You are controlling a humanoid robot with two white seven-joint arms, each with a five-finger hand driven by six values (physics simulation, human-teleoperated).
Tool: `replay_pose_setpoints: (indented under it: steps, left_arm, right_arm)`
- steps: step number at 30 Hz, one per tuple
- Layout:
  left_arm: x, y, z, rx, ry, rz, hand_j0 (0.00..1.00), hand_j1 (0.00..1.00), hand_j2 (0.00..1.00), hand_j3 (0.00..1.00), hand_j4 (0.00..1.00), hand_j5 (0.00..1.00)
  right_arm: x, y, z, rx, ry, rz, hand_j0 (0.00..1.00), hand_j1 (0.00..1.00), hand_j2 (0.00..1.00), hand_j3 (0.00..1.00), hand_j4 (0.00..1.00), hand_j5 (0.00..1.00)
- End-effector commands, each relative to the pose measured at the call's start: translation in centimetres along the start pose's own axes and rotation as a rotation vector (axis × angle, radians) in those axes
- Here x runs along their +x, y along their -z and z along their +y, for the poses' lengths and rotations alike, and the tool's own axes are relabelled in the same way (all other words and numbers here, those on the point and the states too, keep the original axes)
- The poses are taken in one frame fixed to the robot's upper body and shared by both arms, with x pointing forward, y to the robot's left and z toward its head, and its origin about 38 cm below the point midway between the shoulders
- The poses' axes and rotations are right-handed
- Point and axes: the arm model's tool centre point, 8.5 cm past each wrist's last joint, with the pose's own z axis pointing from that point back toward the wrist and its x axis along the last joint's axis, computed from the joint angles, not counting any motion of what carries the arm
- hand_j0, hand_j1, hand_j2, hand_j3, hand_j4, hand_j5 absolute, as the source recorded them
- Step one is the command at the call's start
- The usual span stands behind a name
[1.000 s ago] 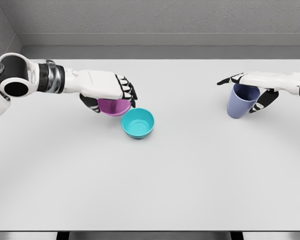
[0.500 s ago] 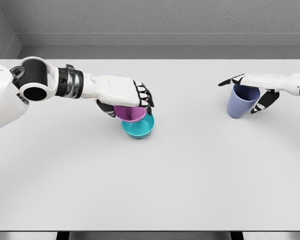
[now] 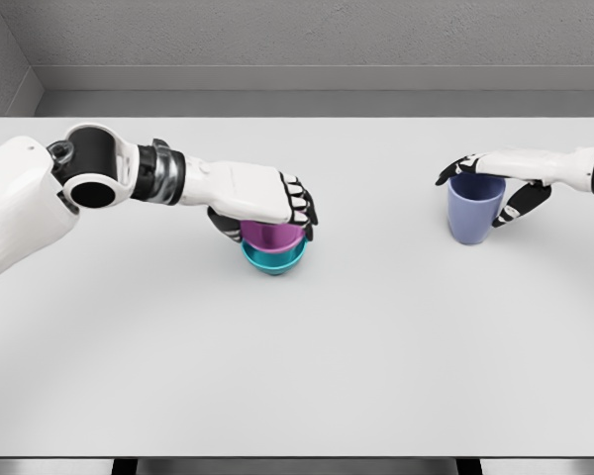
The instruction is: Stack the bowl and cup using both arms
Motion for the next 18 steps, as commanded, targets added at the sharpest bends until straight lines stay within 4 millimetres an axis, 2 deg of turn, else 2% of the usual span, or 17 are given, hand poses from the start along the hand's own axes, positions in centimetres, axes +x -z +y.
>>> replay_pose_setpoints:
  steps: [1, 18]
  left_arm:
    - [0.2, -0.1, 0.3, 0.007, 0.004, -0.004, 0.71, 0.71, 0.71, 0.71, 0.71, 0.71]
    - [0.1, -0.3, 0.0, 0.004, -0.001, 0.0, 0.73, 0.73, 0.73, 0.73, 0.73, 0.73]
  right_arm:
    - [0.1, 0.3, 0.3, 0.02, -0.011, -0.002, 0.7, 0.7, 0.7, 0.7, 0.7, 0.7]
    - [0.6, 0.0, -1.6, -0.007, -0.04, -0.007, 0.71, 0.71, 0.71, 0.71, 0.71, 0.71]
